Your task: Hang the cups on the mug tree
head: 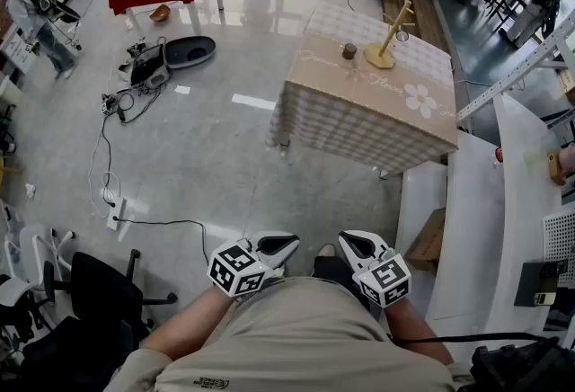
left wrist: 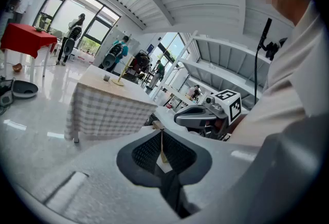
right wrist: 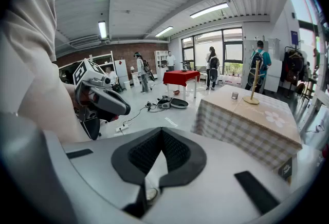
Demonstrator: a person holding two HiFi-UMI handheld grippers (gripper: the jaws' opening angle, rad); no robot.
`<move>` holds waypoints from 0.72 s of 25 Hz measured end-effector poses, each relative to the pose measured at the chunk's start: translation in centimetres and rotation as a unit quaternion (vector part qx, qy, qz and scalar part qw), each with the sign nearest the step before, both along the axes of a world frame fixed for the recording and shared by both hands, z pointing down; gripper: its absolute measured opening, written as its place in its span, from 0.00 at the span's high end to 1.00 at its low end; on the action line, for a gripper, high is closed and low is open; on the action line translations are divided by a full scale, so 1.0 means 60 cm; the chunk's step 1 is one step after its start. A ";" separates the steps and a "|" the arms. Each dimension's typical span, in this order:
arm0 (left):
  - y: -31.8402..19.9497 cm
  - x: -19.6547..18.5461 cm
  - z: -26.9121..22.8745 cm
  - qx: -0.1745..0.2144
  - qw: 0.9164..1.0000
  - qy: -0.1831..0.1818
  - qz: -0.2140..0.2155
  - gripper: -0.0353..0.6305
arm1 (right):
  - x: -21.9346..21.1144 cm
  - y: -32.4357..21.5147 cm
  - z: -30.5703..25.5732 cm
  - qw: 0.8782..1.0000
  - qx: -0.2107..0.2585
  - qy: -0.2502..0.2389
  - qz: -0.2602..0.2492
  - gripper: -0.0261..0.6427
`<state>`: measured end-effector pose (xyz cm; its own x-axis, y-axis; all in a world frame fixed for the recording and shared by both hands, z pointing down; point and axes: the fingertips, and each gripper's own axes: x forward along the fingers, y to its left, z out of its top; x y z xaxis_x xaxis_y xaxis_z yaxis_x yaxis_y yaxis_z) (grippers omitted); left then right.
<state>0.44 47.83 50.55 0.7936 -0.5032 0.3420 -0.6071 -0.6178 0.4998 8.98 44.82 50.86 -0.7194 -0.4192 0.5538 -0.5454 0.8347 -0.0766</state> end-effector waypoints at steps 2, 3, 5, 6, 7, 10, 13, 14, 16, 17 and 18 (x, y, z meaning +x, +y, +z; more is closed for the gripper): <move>-0.017 0.009 0.003 0.000 1.000 -0.003 0.002 0.92 | 0.014 -0.014 0.007 1.000 -0.006 -0.001 0.005 0.94; -0.027 0.014 0.004 0.001 1.000 -0.004 0.003 0.92 | 0.021 -0.022 0.010 1.000 -0.008 -0.001 0.008 0.94; -0.050 0.024 0.005 0.002 1.000 -0.006 0.005 0.92 | 0.033 -0.043 0.017 1.000 -0.011 -0.002 0.012 0.94; -0.064 0.029 0.005 0.003 1.000 -0.008 0.007 0.92 | 0.037 -0.056 0.019 1.000 -0.011 -0.003 0.012 0.94; -0.078 0.034 0.005 0.003 1.000 -0.011 0.007 0.92 | 0.040 -0.069 0.021 1.000 -0.011 -0.005 0.011 0.94; -0.122 0.052 0.003 -0.001 1.000 -0.015 0.003 0.92 | 0.053 -0.116 0.022 1.000 -0.009 -0.012 0.007 0.94; -0.175 0.086 -0.011 -0.002 1.000 -0.017 0.003 0.92 | 0.079 -0.181 0.012 1.000 0.001 -0.021 0.008 0.94; -0.195 0.099 -0.016 0.001 1.000 -0.021 0.006 0.92 | 0.089 -0.205 0.010 1.000 0.004 -0.025 0.009 0.94; -0.241 0.125 -0.024 0.010 0.999 -0.032 0.013 0.92 | 0.110 -0.251 0.011 0.999 0.004 -0.030 0.010 0.94; -0.265 0.135 -0.030 0.014 0.999 -0.037 0.014 0.92 | 0.119 -0.272 0.012 0.999 0.003 -0.031 0.007 0.94; -0.287 0.145 -0.036 0.017 0.999 -0.039 0.012 0.92 | 0.127 -0.290 0.012 1.000 0.002 -0.031 0.002 0.94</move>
